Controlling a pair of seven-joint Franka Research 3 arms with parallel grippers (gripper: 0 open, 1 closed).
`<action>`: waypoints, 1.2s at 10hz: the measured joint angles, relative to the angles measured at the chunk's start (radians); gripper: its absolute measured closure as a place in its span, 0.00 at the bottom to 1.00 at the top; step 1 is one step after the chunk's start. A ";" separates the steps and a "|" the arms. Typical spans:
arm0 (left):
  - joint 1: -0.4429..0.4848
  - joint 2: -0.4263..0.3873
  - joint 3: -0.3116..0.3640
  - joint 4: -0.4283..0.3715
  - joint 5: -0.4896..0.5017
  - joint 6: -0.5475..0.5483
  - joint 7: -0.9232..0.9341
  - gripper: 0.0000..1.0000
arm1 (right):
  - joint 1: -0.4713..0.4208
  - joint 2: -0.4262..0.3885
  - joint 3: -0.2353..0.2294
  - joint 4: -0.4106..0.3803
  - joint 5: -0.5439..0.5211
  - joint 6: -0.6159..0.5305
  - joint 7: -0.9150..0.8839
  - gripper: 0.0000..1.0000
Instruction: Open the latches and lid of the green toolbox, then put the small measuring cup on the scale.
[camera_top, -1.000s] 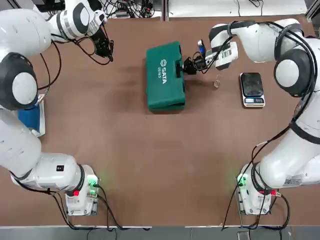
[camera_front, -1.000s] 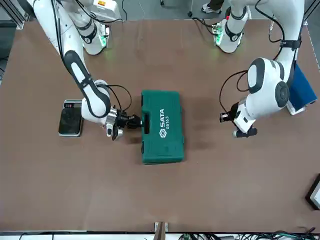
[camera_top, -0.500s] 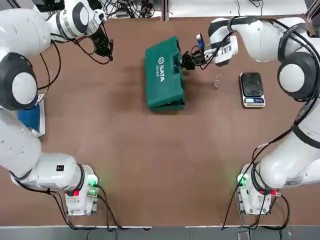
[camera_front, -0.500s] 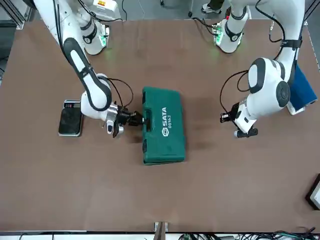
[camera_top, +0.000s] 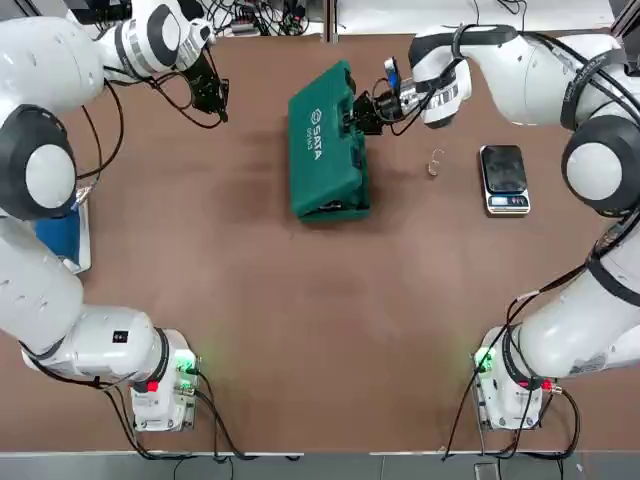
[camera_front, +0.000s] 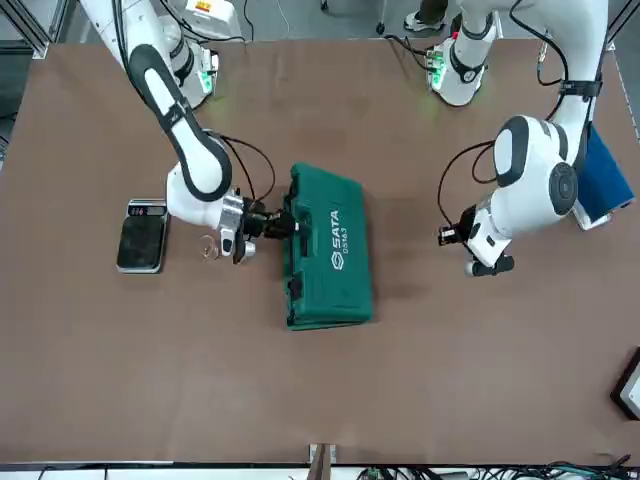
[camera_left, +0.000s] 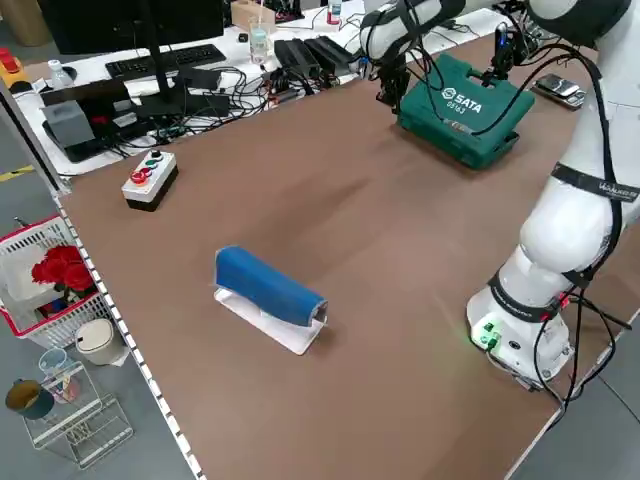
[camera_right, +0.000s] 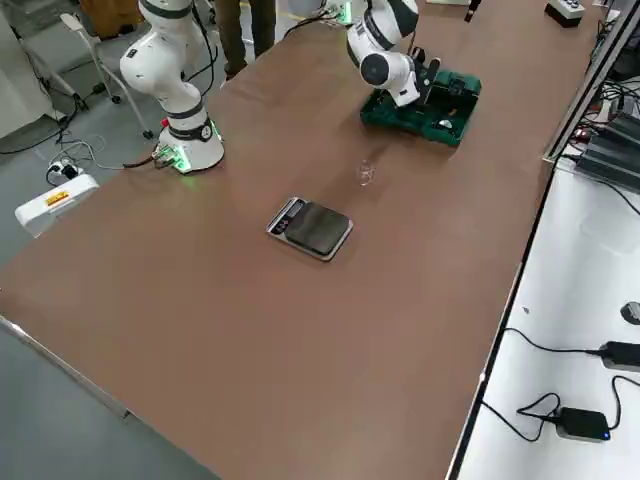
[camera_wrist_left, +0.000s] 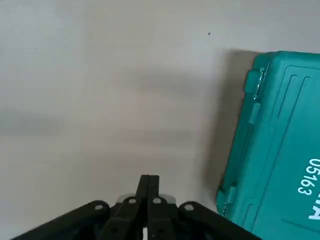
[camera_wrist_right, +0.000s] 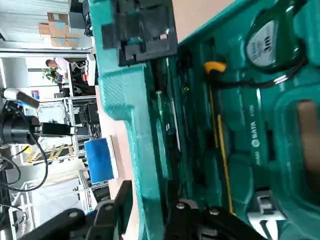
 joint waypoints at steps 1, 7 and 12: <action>-0.002 0.004 -0.002 -0.001 0.000 0.000 0.000 0.99 | 0.000 -0.004 0.025 0.001 0.000 0.029 0.029 0.62; -0.010 0.004 -0.092 -0.049 -0.107 0.097 0.015 0.99 | 0.004 -0.039 0.148 0.031 0.000 0.136 0.203 0.57; 0.064 0.001 -0.127 -0.127 -0.148 0.258 0.140 0.99 | 0.025 -0.042 0.224 0.089 0.000 0.245 0.328 0.54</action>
